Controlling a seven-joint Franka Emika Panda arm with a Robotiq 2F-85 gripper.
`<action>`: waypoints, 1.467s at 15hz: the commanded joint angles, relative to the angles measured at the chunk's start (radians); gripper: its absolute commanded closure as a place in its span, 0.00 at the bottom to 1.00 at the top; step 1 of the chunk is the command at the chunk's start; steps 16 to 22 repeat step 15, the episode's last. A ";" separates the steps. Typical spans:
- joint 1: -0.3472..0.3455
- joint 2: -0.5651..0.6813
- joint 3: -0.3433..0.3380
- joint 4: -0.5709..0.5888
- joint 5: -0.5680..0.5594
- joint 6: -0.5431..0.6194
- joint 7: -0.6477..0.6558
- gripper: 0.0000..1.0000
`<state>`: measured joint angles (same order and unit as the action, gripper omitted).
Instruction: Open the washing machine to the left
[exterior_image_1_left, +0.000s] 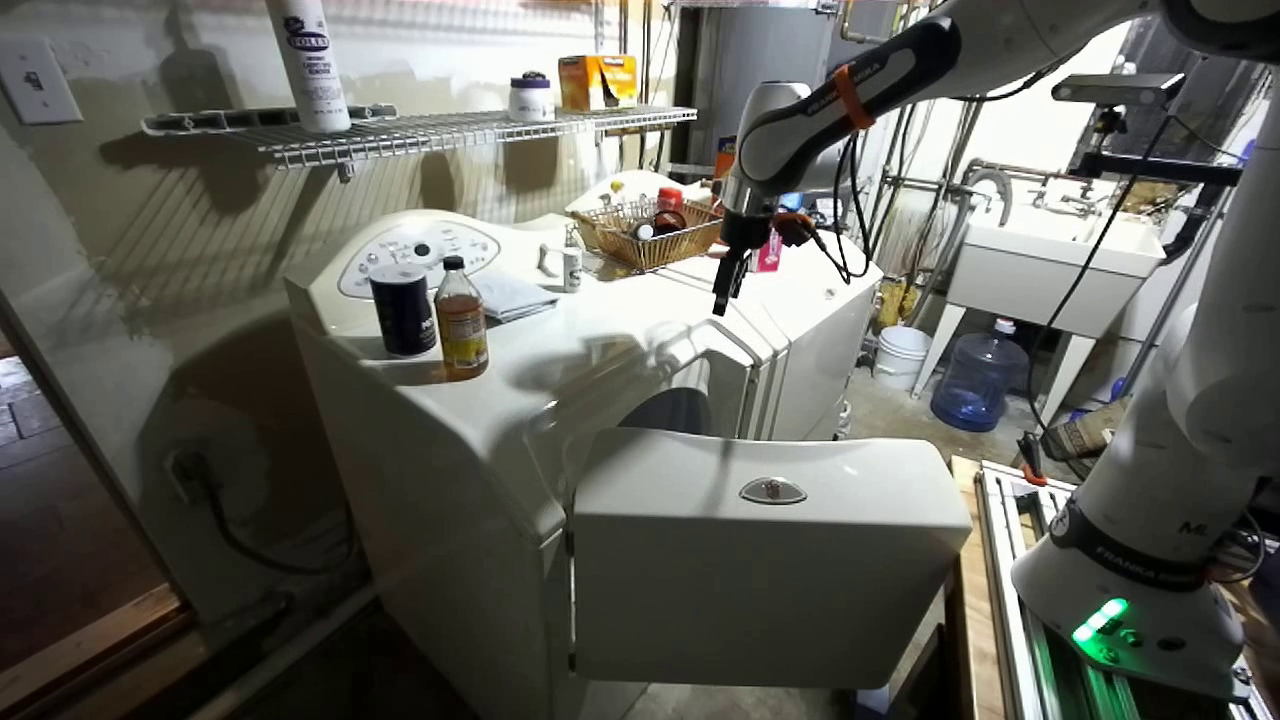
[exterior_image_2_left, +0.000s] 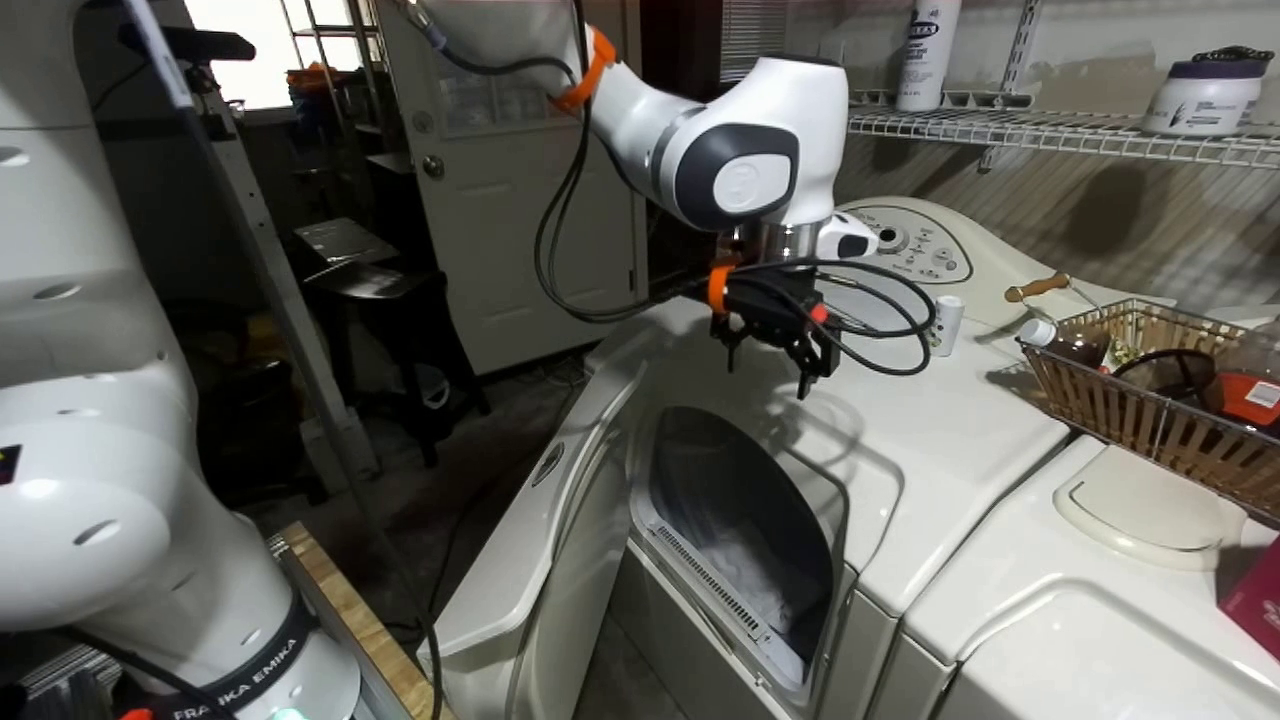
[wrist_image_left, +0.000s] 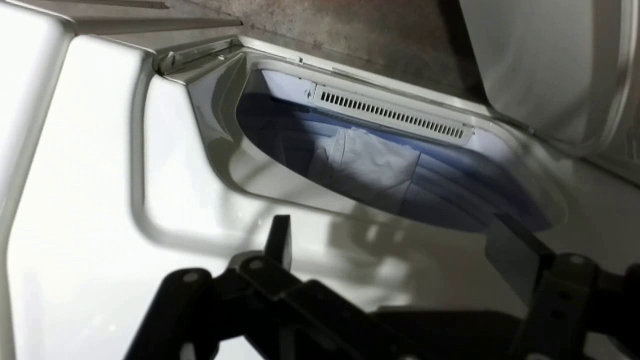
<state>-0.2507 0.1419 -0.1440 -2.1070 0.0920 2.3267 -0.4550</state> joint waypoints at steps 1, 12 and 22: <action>0.029 -0.067 -0.010 0.022 -0.001 -0.016 0.211 0.00; 0.047 -0.114 -0.012 0.033 0.003 -0.002 0.258 0.00; 0.047 -0.114 -0.012 0.033 0.003 -0.002 0.259 0.00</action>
